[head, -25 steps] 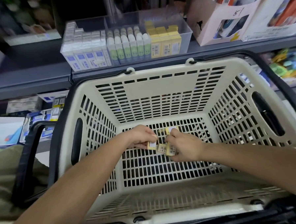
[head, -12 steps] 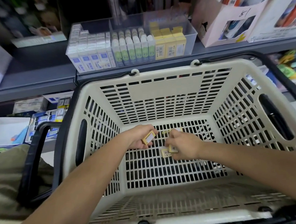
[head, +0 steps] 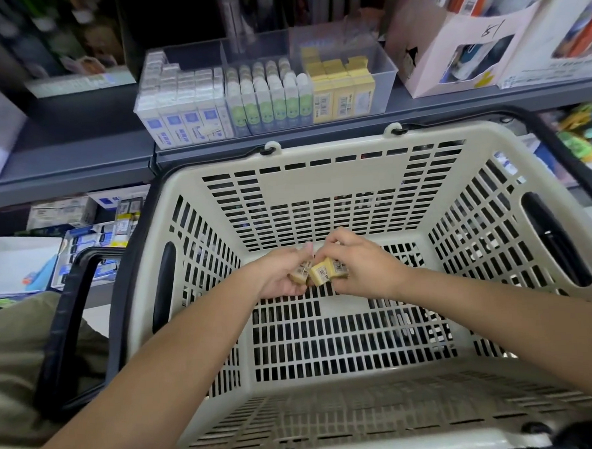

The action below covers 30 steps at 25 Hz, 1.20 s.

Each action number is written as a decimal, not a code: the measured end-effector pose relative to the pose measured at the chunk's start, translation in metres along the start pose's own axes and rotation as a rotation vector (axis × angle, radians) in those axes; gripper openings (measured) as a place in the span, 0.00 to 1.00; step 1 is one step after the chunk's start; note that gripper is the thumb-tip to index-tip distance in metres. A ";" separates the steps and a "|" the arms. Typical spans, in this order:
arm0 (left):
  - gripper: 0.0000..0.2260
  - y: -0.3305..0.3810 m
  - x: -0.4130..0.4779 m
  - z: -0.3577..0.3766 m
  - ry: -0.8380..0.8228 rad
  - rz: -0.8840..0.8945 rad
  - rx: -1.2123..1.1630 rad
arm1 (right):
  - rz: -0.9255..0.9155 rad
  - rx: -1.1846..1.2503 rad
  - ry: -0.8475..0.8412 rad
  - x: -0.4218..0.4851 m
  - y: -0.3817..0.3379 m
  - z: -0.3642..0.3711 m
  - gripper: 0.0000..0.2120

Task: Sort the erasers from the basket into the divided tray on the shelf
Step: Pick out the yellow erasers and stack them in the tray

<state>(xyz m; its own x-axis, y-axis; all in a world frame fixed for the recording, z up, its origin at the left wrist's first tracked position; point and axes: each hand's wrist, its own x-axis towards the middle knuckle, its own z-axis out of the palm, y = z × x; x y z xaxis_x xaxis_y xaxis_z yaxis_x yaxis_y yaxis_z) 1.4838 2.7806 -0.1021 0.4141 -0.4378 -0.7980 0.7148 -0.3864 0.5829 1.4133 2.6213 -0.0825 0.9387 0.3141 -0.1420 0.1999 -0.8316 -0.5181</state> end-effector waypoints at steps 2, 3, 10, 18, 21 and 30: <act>0.25 0.003 -0.001 0.003 -0.098 -0.051 -0.041 | -0.010 0.015 -0.020 0.003 -0.007 -0.002 0.19; 0.26 0.003 -0.002 0.005 -0.140 -0.066 -0.052 | -0.002 0.023 -0.025 0.004 -0.009 -0.002 0.20; 0.10 0.003 -0.003 0.013 -0.107 0.038 -0.211 | 0.291 0.184 0.152 0.009 -0.008 -0.006 0.31; 0.09 0.003 -0.003 0.017 -0.170 0.155 -0.200 | 0.283 0.396 0.030 0.012 0.000 -0.007 0.33; 0.14 0.002 0.000 0.014 -0.023 0.134 -0.259 | 0.371 0.307 -0.040 0.011 0.020 -0.013 0.32; 0.18 0.006 0.002 0.005 0.110 0.121 -0.255 | 0.306 -0.285 -0.274 -0.010 0.050 0.014 0.34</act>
<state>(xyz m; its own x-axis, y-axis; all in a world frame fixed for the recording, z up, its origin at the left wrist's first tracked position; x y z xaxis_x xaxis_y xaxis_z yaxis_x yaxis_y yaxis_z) 1.4858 2.7738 -0.0996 0.5533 -0.3718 -0.7454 0.7696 -0.1143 0.6283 1.4100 2.5832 -0.1187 0.8657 0.1131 -0.4876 0.0315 -0.9845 -0.1724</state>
